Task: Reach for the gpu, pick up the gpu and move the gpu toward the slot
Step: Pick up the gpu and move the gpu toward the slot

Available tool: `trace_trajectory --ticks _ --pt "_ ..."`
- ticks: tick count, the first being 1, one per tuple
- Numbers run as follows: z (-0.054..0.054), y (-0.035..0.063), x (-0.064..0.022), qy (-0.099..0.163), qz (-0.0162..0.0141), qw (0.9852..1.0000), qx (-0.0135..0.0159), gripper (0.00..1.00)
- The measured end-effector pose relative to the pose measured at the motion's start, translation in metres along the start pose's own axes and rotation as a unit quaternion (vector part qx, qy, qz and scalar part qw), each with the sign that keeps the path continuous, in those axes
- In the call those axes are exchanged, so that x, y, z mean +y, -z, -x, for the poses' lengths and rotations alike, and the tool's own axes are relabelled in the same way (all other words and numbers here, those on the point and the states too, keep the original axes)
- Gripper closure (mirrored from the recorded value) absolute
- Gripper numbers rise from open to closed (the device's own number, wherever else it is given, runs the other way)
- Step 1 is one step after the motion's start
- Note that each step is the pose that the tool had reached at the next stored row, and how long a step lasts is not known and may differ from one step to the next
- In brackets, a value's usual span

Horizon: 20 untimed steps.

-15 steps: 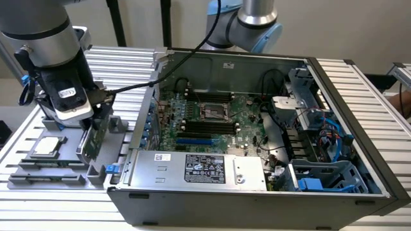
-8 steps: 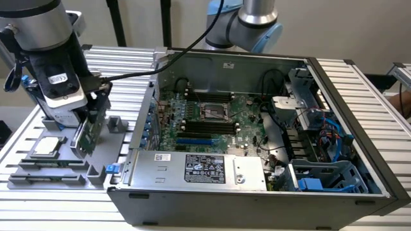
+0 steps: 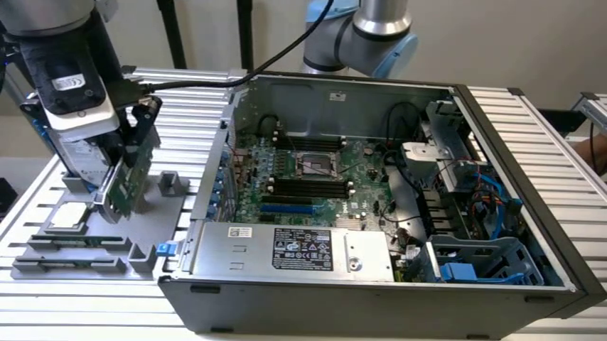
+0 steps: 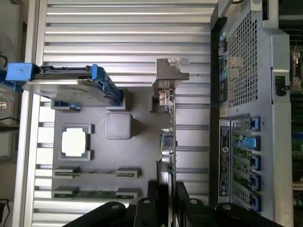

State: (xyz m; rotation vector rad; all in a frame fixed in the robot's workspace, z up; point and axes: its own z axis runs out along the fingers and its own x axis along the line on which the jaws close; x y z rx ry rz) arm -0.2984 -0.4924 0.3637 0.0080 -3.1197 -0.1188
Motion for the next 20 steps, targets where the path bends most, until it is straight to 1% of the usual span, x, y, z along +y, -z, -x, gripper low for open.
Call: trace_trajectory --ticks 3,5,10,13,16,20 --pt "0.006 0.0140 -0.0007 0.001 0.0012 1.0000 0.0001 0.74" --pt "0.012 0.0225 -0.0008 0.001 0.0028 1.0000 0.0000 0.74" --pt "0.034 0.0420 -0.0007 0.001 0.0074 1.0000 0.0001 0.74" --pt "0.047 0.0525 -0.0005 0.001 0.0108 0.9999 0.0004 0.74" --pt "0.061 0.0582 -0.0004 0.001 0.0140 0.9999 0.0011 0.74" --pt "0.079 0.0601 -0.0005 0.001 0.0150 0.9999 0.0037 0.74"
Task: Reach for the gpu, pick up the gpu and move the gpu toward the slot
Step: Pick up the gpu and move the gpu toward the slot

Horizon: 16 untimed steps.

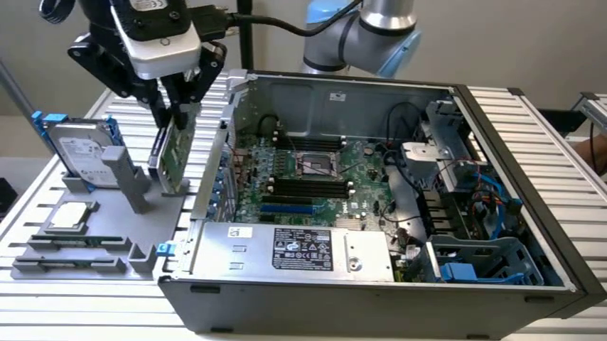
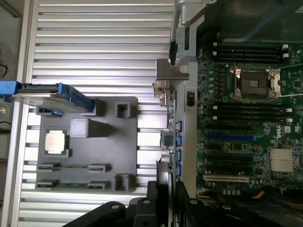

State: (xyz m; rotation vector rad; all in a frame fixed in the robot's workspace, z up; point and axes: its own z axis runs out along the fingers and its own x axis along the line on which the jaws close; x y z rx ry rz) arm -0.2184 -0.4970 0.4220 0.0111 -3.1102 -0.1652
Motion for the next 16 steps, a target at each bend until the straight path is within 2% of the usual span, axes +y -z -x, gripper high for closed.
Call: trace_trajectory --ticks 6,16 --pt "0.027 0.0020 -0.0001 0.000 0.0008 1.0000 0.0044 0.74" --pt "0.073 0.0037 -0.0005 -0.001 0.0010 0.9999 0.0135 0.74"
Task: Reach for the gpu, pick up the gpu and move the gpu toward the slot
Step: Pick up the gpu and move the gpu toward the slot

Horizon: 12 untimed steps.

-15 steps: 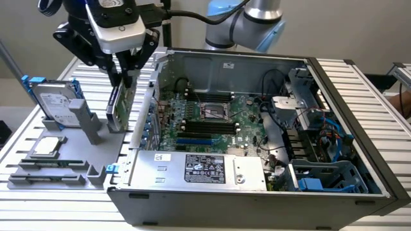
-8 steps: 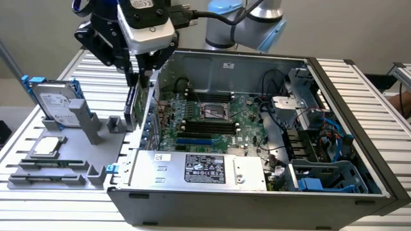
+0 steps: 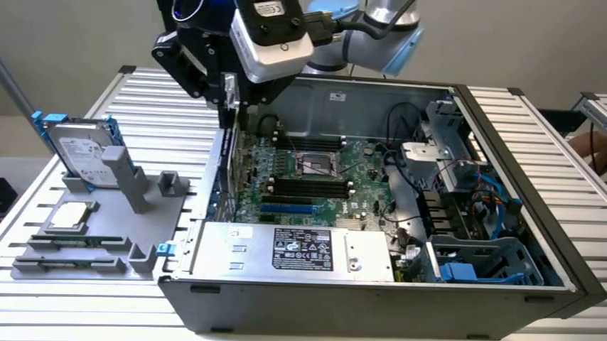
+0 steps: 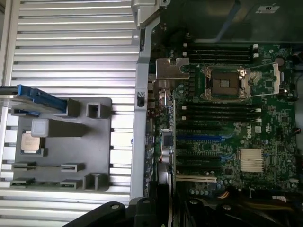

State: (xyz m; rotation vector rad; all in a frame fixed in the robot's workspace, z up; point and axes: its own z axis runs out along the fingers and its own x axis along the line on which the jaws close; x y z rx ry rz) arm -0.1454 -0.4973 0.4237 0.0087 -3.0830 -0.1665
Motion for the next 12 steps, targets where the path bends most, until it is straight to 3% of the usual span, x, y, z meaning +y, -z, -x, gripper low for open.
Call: trace_trajectory --ticks 6,12 --pt "0.027 0.0014 0.0000 0.000 0.0000 1.0000 0.0024 0.74" --pt "0.053 0.0009 0.0046 0.000 -0.0001 1.0000 0.0028 0.74"
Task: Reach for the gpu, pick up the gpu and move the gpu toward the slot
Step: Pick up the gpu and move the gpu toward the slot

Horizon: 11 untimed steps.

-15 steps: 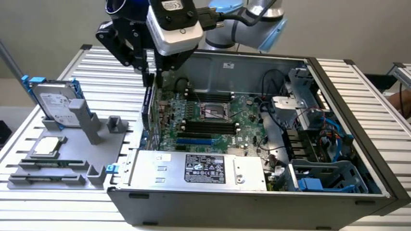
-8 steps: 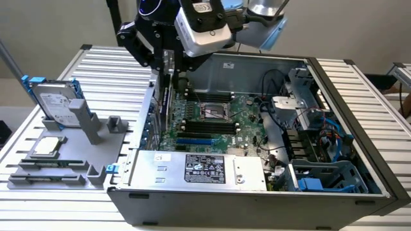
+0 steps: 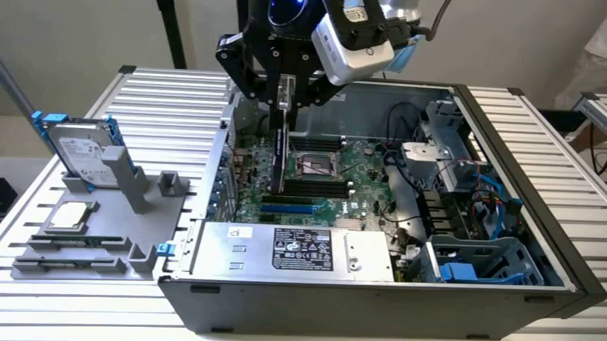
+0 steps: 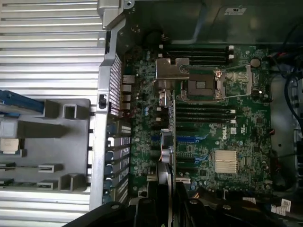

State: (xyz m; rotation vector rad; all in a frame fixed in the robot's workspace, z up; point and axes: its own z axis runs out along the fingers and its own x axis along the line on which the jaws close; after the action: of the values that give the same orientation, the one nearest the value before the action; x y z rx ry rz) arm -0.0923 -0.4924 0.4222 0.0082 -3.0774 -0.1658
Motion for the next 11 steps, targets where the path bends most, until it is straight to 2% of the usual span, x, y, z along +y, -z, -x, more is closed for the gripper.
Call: trace_trajectory --ticks 11 --pt "0.039 -0.0056 0.0194 0.000 -0.0022 1.0000 0.0001 0.74"
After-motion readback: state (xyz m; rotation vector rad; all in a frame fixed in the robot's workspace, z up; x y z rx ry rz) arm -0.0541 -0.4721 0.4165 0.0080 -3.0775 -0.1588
